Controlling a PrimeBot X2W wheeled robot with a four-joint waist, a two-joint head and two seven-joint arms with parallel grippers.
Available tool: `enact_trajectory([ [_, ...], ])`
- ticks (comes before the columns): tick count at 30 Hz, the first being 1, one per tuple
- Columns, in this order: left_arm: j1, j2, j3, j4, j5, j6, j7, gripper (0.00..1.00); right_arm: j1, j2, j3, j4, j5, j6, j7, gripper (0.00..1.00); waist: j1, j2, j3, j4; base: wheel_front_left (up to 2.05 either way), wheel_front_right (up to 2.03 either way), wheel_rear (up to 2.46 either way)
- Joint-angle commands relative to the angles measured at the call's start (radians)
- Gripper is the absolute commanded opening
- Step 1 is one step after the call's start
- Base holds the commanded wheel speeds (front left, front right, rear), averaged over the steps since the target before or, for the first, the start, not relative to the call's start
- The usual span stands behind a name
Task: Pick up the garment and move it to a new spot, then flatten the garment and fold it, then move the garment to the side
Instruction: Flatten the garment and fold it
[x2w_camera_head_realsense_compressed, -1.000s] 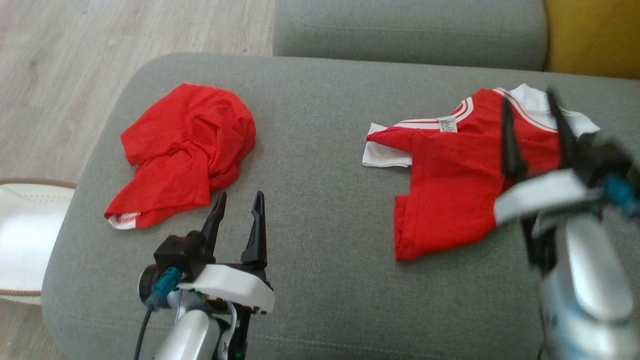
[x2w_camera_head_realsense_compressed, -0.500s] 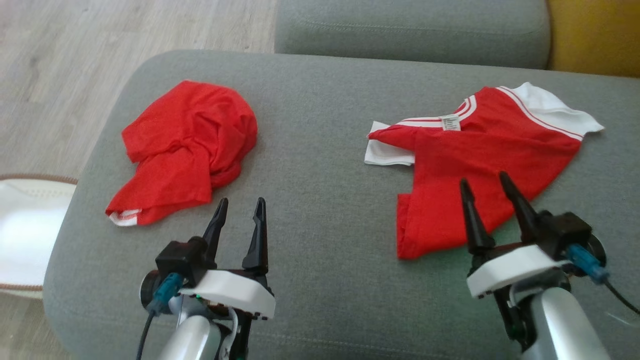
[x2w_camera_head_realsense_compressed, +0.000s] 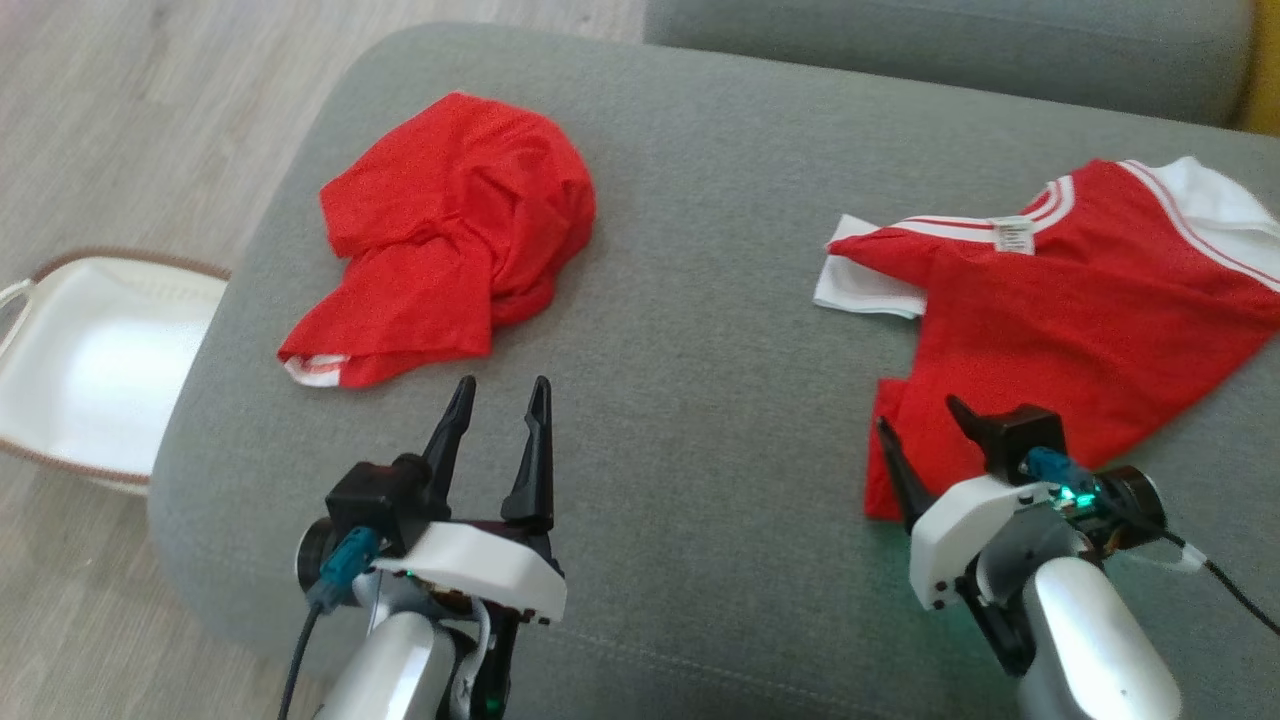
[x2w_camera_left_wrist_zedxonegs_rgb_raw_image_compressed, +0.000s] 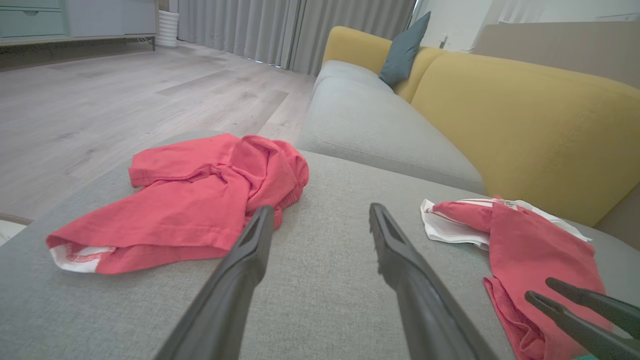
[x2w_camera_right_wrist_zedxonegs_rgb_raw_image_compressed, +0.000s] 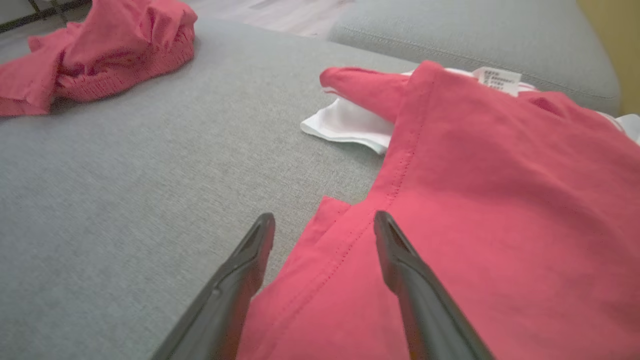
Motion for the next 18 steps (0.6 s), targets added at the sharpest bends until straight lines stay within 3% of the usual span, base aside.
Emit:
enact_trajectory([
  [1, -0.052, 0.002, 0.025, -0.037, -0.004, 0.006, -0.006, 1.00, -0.056, -0.001, 0.000, 0.001, -0.024, -0.001, 0.007, 1.00, 0.0000, 0.0000, 0.020, 0.025, 0.00, 0.00, 0.00],
  [15, -0.070, 0.002, 0.023, -0.039, -0.010, 0.011, -0.006, 1.00, -0.105, -0.001, -0.067, 0.185, -0.073, -0.001, 0.034, 1.00, 0.0000, 0.0000, 0.061, 0.031, 0.00, 0.00, 0.00],
  [16, -0.073, 0.002, 0.022, -0.038, -0.008, 0.010, -0.006, 1.00, -0.107, -0.001, -0.072, 0.194, -0.073, -0.001, 0.033, 0.06, 0.0000, 0.0000, 0.062, 0.028, 0.00, 0.00, 0.00],
  [18, -0.078, 0.002, 0.024, -0.036, -0.003, 0.008, -0.006, 1.00, -0.115, -0.001, -0.076, 0.207, -0.066, -0.001, 0.019, 0.00, 0.0000, 0.0000, 0.062, 0.022, 0.00, 0.00, 0.00],
])
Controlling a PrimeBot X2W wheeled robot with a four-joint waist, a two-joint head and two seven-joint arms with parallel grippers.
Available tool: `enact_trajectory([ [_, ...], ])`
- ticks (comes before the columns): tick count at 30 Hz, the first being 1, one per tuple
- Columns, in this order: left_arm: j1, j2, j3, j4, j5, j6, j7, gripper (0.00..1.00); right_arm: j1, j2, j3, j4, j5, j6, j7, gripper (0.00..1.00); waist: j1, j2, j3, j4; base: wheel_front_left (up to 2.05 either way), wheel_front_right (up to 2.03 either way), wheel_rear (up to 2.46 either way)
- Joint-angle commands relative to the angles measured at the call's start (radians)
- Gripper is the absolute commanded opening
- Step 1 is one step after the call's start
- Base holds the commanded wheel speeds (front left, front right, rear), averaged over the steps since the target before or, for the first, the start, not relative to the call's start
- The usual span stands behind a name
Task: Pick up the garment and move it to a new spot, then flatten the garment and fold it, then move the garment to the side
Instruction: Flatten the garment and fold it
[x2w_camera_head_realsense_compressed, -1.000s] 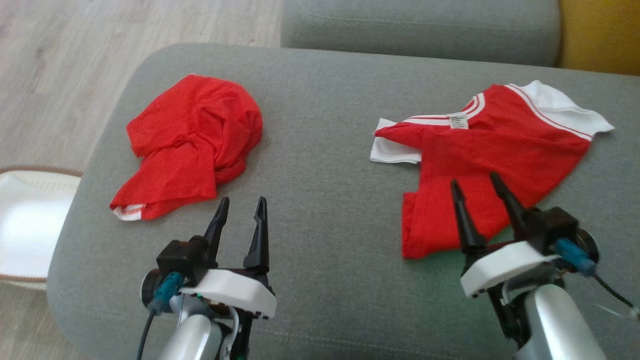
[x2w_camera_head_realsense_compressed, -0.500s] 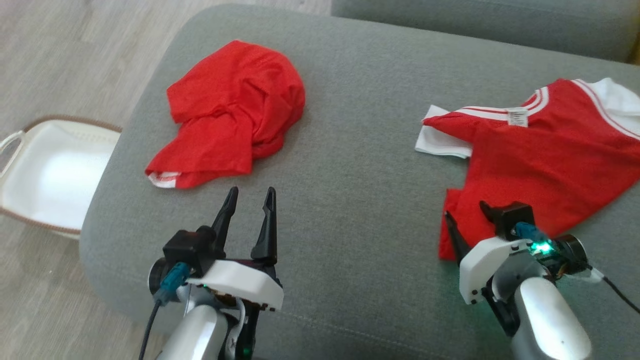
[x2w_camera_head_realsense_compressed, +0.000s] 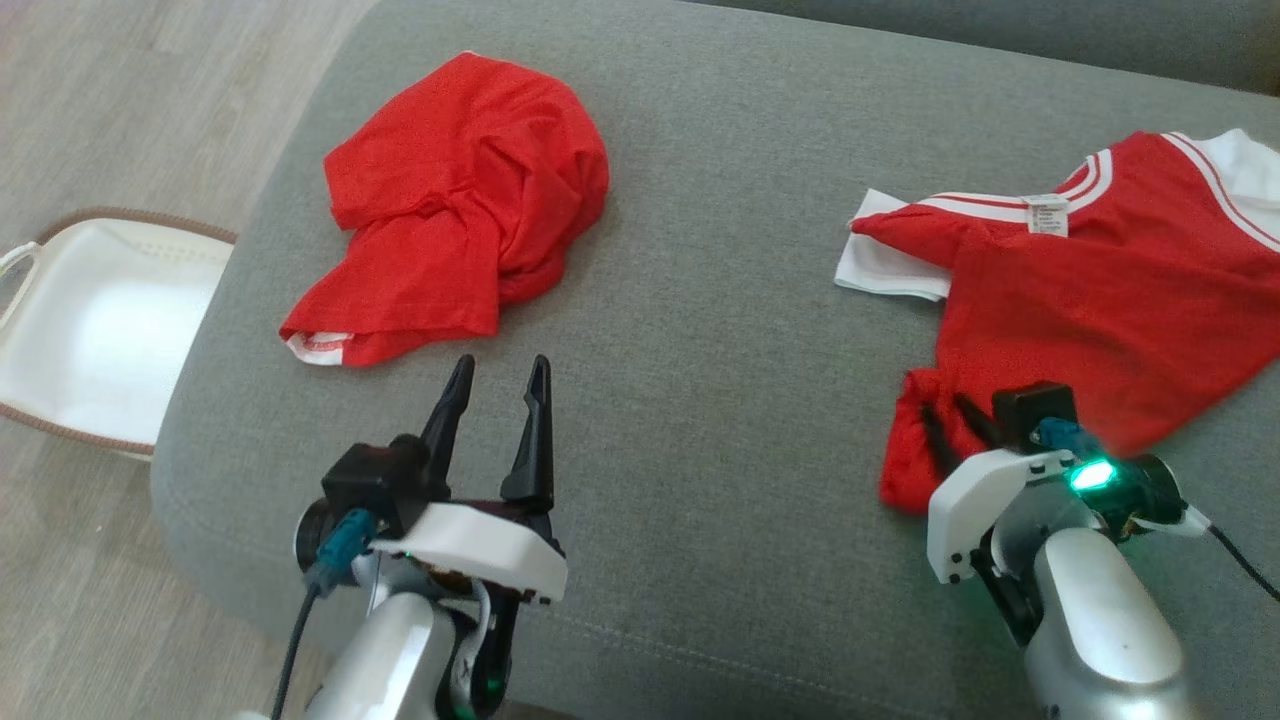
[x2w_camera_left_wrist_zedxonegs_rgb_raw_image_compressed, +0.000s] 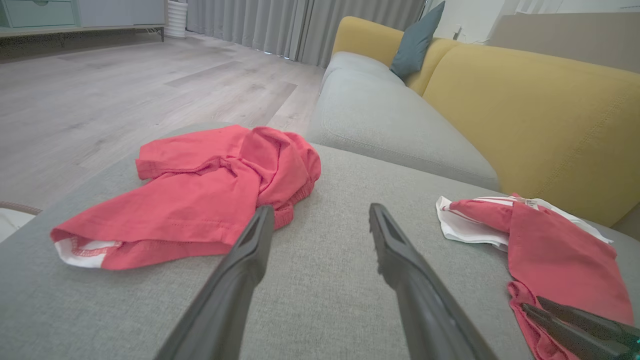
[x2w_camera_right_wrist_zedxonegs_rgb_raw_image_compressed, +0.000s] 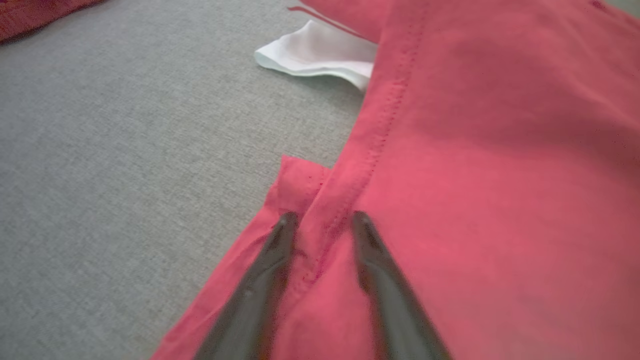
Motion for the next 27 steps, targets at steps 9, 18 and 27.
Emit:
enact_trajectory([
  [9, -0.048, 0.002, 0.036, -0.018, 0.015, -0.006, -0.006, 1.00, -0.085, -0.005, 0.146, -0.059, 0.145, -0.001, -0.174, 0.00, 0.0000, 0.0000, -0.038, -0.022, 0.00, 0.00, 0.00],
  [18, -0.018, 0.002, 0.040, -0.012, 0.016, -0.004, -0.006, 1.00, -0.176, -0.005, 0.331, -0.217, 0.318, -0.001, -0.274, 0.00, 0.0000, 0.0000, -0.100, -0.025, 0.00, 0.00, 0.00],
  [27, 0.023, 0.002, 0.065, -0.019, 0.027, -0.001, -0.006, 1.00, -0.176, -0.005, 0.354, -0.316, 0.429, -0.001, -0.211, 0.00, 0.0000, 0.0000, -0.136, -0.061, 0.00, 0.00, 0.00],
])
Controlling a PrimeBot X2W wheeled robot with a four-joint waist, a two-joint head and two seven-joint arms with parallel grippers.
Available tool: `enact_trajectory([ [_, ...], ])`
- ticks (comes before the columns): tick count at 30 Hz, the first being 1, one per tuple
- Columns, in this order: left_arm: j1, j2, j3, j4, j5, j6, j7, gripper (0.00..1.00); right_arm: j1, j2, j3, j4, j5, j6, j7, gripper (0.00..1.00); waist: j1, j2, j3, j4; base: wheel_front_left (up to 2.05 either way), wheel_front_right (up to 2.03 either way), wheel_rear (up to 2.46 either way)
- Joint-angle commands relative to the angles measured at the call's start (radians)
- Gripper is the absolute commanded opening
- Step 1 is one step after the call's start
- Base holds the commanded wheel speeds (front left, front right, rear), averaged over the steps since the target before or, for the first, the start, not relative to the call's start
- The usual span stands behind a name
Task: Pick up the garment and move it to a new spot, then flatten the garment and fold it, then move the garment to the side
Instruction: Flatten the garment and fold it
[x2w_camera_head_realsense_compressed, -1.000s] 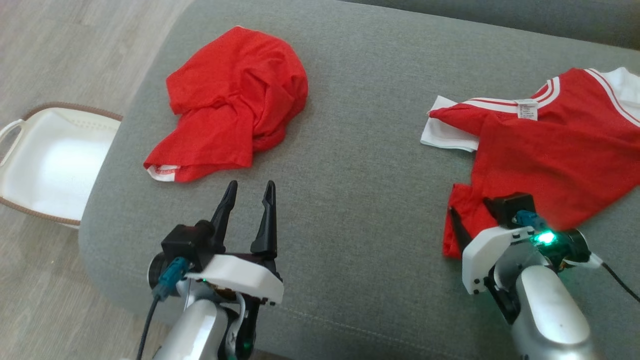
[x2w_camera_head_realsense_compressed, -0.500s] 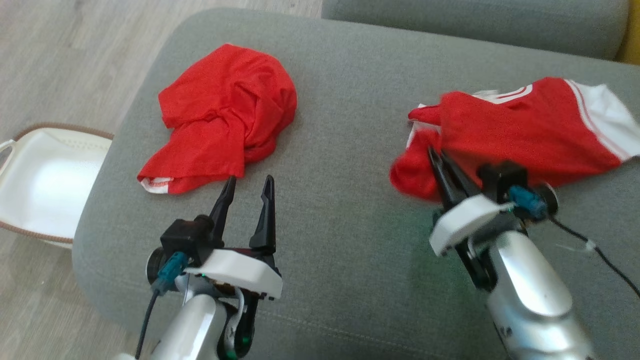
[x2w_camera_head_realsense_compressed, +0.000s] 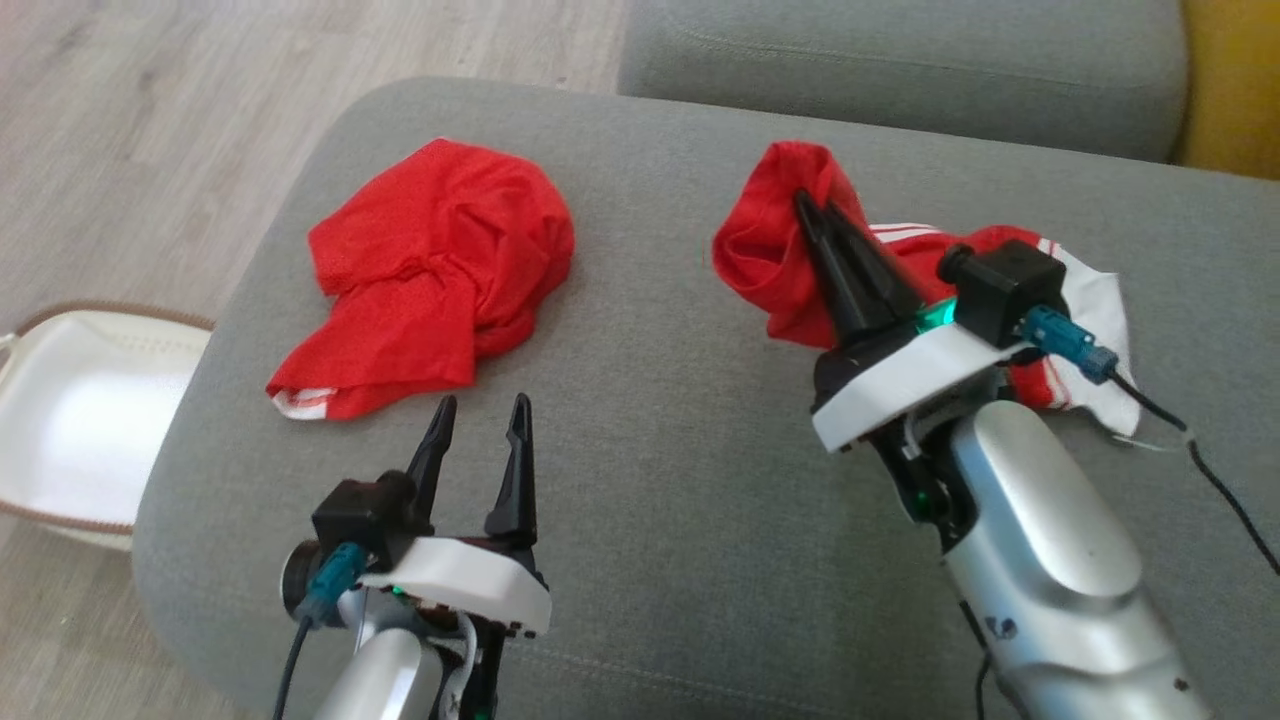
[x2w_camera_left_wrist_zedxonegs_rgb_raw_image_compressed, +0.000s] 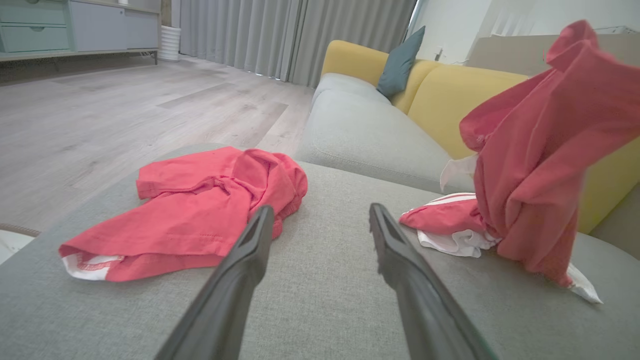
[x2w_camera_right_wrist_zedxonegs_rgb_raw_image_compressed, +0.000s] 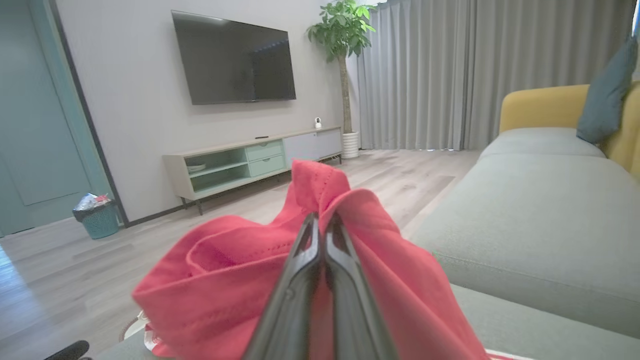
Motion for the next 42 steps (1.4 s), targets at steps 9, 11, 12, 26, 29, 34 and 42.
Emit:
enact_trajectory([
  [9, -0.016, 0.001, 0.043, -0.041, 0.019, -0.004, -0.006, 1.00, 0.199, 0.002, -0.203, -0.126, -0.077, -0.001, 0.145, 0.00, 0.0000, 0.0000, -0.019, -0.094, 0.00, 0.00, 0.00],
  [11, -0.016, 0.001, 0.042, -0.040, 0.021, -0.005, -0.006, 1.00, 0.222, -0.005, -0.234, -0.135, -0.089, -0.001, 0.156, 0.00, 0.0000, 0.0000, -0.020, -0.102, 0.00, 0.00, 0.00],
  [12, -0.016, 0.001, 0.042, -0.039, 0.022, -0.006, -0.006, 1.00, 0.244, -0.014, -0.265, -0.145, -0.103, -0.001, 0.166, 0.00, 0.0000, 0.0000, -0.021, -0.110, 0.00, 0.00, 0.00],
  [26, -0.030, 0.001, 0.035, -0.037, 0.023, -0.009, -0.006, 1.00, 0.329, -0.026, -0.742, -0.146, -0.413, -0.001, 0.201, 1.00, 0.0000, 0.0000, -0.013, -0.181, 0.00, 0.00, 0.00],
  [29, -0.032, 0.001, 0.035, -0.038, 0.023, -0.008, -0.006, 1.00, 0.307, -0.005, -0.761, -0.144, -0.447, -0.001, 0.162, 1.00, 0.0000, 0.0000, -0.008, -0.187, 0.00, 0.00, 0.00],
  [34, -0.035, 0.001, 0.037, -0.035, 0.024, -0.011, -0.006, 1.00, 0.292, 0.005, -0.662, -0.164, -0.393, -0.001, 0.061, 1.00, 0.0000, 0.0000, -0.005, -0.194, 0.00, 0.00, 0.00],
  [42, -0.033, 0.001, 0.034, -0.042, 0.020, -0.010, -0.006, 1.00, 0.394, 0.006, -0.430, -0.247, -0.219, -0.001, -0.029, 1.00, 0.0000, 0.0000, -0.007, -0.186, 0.00, 0.00, 0.00],
])
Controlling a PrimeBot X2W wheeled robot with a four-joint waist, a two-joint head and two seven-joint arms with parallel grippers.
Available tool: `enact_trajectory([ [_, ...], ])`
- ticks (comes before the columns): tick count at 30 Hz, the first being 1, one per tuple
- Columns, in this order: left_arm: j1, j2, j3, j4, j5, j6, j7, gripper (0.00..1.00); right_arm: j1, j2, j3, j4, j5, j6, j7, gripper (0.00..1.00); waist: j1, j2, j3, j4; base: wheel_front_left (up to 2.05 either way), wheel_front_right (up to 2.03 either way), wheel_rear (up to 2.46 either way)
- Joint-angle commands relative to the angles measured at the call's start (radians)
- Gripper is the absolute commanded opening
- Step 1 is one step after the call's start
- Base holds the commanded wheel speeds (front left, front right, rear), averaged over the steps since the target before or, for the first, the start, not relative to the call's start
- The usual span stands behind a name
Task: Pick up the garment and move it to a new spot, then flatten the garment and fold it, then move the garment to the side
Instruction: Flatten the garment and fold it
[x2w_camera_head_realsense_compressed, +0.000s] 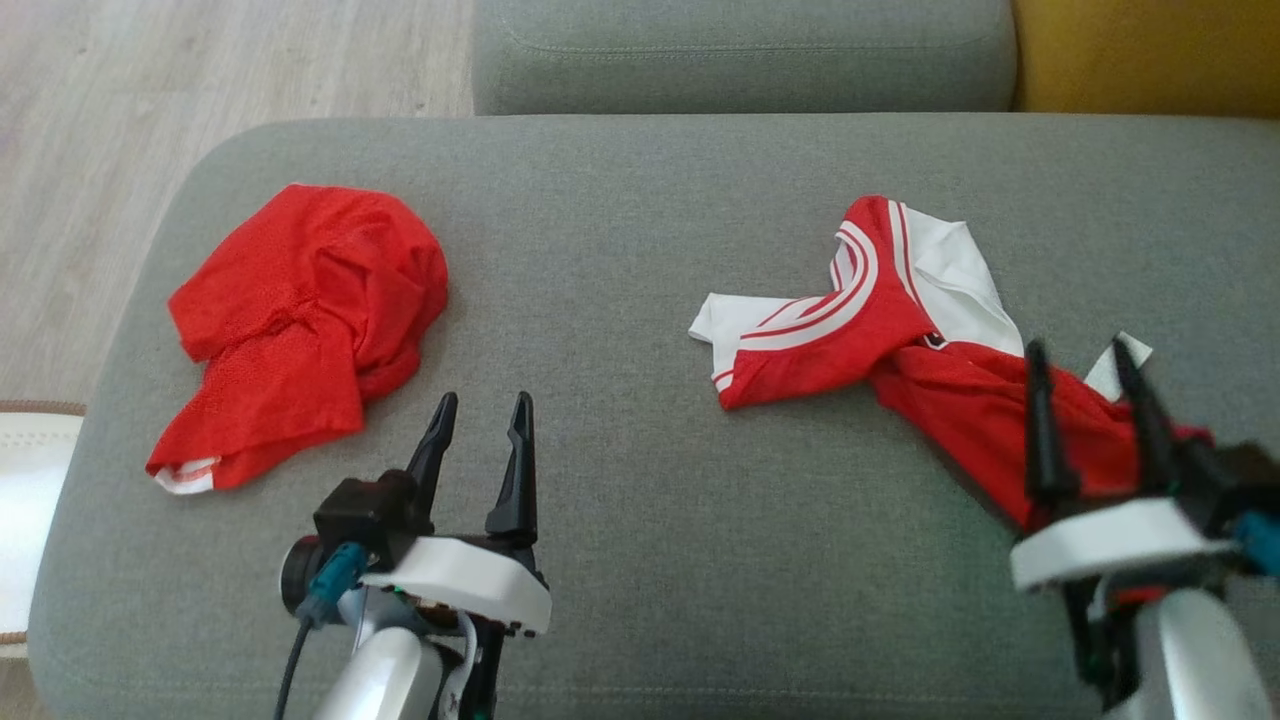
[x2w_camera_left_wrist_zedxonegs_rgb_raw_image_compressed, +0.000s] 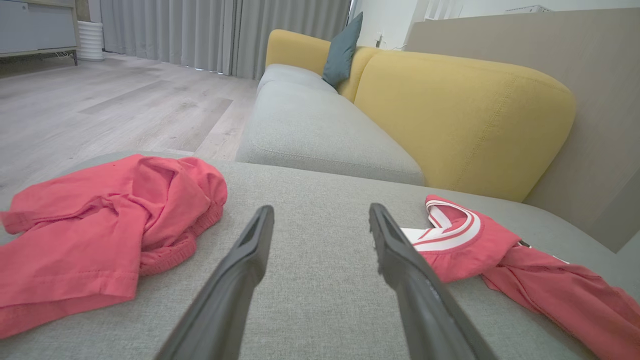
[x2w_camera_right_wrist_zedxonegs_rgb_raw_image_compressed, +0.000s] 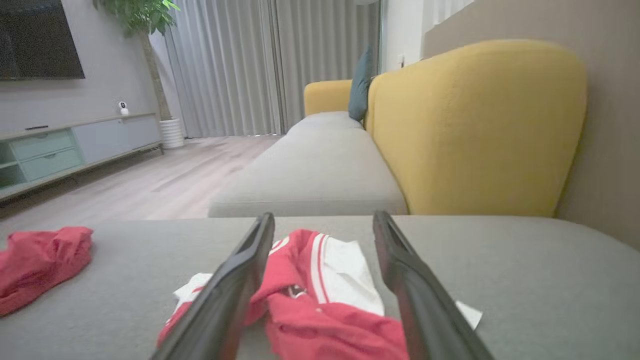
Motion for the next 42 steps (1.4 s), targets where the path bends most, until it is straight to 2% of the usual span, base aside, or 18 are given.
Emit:
enact_trajectory([
  [1, -0.038, 0.001, 0.029, -0.037, 0.002, -0.003, -0.006, 1.00, 0.001, -0.007, 0.036, -0.036, 0.018, -0.001, -0.014, 1.00, 0.0000, 0.0000, 0.001, 0.000, 0.00, 0.00, 0.00],
  [12, -0.075, 0.001, 0.024, -0.028, 0.025, -0.024, -0.006, 1.00, 0.005, -0.007, 0.079, -0.042, 0.065, -0.001, -0.021, 1.00, 0.0000, 0.0000, 0.031, -0.031, 0.00, 0.00, 0.00],
  [16, -0.141, 0.001, -0.039, 0.014, 0.048, -0.063, -0.006, 1.00, -0.007, -0.007, 0.074, -0.051, 0.072, -0.001, -0.019, 1.00, 0.0000, 0.0000, 0.061, -0.051, 0.00, 0.00, 0.00],
  [24, -0.389, 0.001, -0.198, 0.265, 0.083, -0.154, 0.041, 1.00, -0.055, -0.007, 0.093, -0.078, 0.072, -0.001, -0.018, 1.00, 0.0000, 0.0000, 0.150, -0.134, 0.00, 0.00, 0.00],
  [30, -0.538, 0.001, -0.286, 0.453, 0.062, -0.200, 0.111, 1.00, -0.085, -0.007, 0.097, -0.087, 0.083, -0.001, -0.029, 1.00, 0.0000, 0.0000, 0.211, -0.194, 0.00, 0.00, 0.00],
  [34, -0.598, 0.001, -0.322, 0.542, 0.038, -0.211, 0.123, 1.00, -0.098, -0.007, 0.106, -0.080, 0.091, -0.001, -0.041, 1.00, 0.0000, 0.0000, 0.238, -0.227, 0.00, 0.00, 0.00],
  [42, -0.676, 0.001, -0.383, 0.677, 0.032, -0.204, 0.102, 1.00, -0.117, -0.007, 0.114, -0.064, 0.099, -0.001, -0.061, 1.00, 0.0000, 0.0000, 0.264, -0.266, 0.00, 0.00, 0.00],
])
